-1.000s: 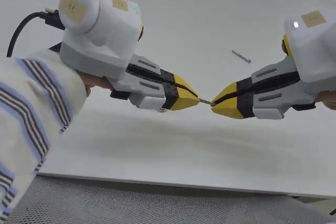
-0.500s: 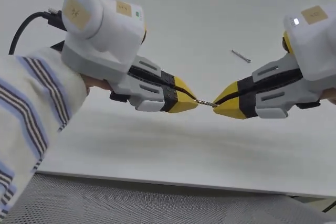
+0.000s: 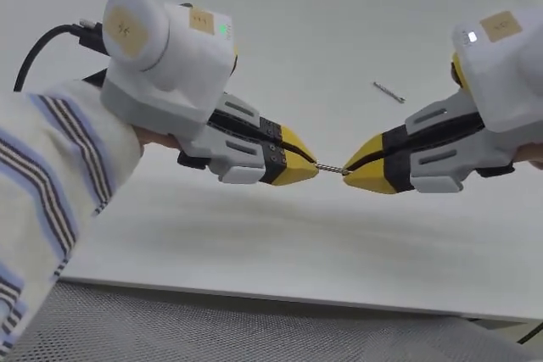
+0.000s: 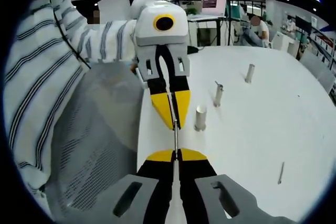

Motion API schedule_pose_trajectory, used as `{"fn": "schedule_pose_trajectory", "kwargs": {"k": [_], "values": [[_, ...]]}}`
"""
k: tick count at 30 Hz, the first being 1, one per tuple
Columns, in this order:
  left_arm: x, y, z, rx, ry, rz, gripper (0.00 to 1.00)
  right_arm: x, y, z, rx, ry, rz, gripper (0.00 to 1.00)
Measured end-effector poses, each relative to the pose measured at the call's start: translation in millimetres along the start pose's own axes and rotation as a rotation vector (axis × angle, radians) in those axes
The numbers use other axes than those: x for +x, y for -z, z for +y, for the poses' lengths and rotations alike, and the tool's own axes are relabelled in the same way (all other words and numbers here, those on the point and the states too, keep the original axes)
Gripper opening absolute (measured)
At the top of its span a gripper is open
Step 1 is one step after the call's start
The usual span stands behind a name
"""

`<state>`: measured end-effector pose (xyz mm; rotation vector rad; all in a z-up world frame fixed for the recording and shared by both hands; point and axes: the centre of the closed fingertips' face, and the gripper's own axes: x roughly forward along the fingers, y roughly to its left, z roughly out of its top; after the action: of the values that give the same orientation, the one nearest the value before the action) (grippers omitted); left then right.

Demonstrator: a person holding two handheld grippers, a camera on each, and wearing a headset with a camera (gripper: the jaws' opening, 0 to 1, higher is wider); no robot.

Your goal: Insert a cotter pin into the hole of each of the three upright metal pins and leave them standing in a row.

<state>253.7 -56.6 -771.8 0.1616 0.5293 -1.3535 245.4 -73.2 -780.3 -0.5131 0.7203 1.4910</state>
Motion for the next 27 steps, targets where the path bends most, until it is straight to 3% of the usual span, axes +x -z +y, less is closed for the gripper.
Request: {"fn": "schedule_pose_trajectory", "kwargs": {"k": [6,11,15,21,27], "values": [[-0.3,2.5,0.6,0.016,-0.005,0.004,0.03,3.2,-0.4,1.4,0.009,-0.001,0.001,0.03],[-1.4,6.1,-3.4,-0.005,0.011,0.003,0.14,6.0,-1.3,0.7,0.015,0.005,-0.002,0.03],[-3.4,14.7,-0.8,0.001,-0.010,0.023,0.22,9.2,-0.3,1.7,0.027,0.005,-0.003,0.03],[-9.9,26.5,-0.6,-0.016,-0.022,0.046,0.23,16.7,7.7,-2.8,0.058,0.046,0.019,0.04],[-19.2,45.7,-2.8,-0.036,-0.014,0.102,0.25,23.1,10.3,-3.9,0.086,0.083,0.026,0.04]]}}
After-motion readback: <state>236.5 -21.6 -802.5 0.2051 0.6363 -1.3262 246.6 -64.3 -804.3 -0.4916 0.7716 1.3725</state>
